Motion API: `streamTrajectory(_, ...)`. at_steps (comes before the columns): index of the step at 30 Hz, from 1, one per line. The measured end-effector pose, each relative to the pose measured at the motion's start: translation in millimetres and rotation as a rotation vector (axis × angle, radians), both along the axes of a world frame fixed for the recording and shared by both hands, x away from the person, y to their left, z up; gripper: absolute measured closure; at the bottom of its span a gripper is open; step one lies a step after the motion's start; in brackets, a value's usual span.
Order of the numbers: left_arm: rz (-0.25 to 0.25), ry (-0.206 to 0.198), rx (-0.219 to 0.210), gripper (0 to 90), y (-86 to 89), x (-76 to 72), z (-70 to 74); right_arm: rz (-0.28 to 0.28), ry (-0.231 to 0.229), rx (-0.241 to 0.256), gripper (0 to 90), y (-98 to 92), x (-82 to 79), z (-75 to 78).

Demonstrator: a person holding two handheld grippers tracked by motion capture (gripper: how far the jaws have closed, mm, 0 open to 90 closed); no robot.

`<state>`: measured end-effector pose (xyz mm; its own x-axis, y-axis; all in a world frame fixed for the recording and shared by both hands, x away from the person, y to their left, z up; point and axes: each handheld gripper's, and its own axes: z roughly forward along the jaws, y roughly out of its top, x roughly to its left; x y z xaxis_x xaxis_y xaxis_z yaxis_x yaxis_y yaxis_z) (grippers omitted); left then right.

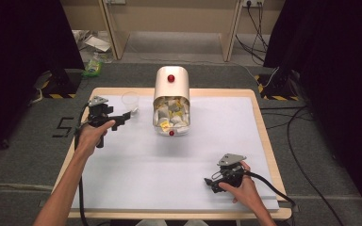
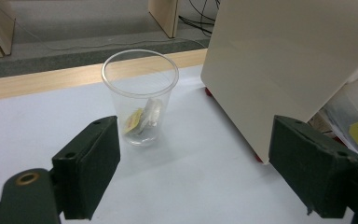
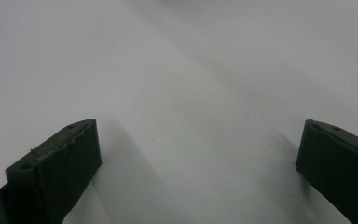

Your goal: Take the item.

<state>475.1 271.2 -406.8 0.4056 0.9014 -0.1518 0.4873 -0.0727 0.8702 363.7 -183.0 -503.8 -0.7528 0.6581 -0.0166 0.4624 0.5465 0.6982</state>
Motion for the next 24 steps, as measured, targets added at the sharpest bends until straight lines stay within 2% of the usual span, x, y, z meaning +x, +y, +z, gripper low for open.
streamTrajectory(5,-0.014,-0.011,0.009,15.8,1.1,-8.9,-1.3,-0.001,0.001,0.000,0.4,0.1,-0.1,0.0)
streamTrajectory(12,-0.031,-0.016,0.020,15.5,3.6,-27.8,-10.2,0.000,0.002,-0.001,0.4,0.0,-0.2,0.0)
streamTrajectory(24,-0.073,-0.013,0.046,14.9,-2.6,-63.3,-38.4,0.000,0.002,-0.002,0.4,0.0,-0.2,0.0)
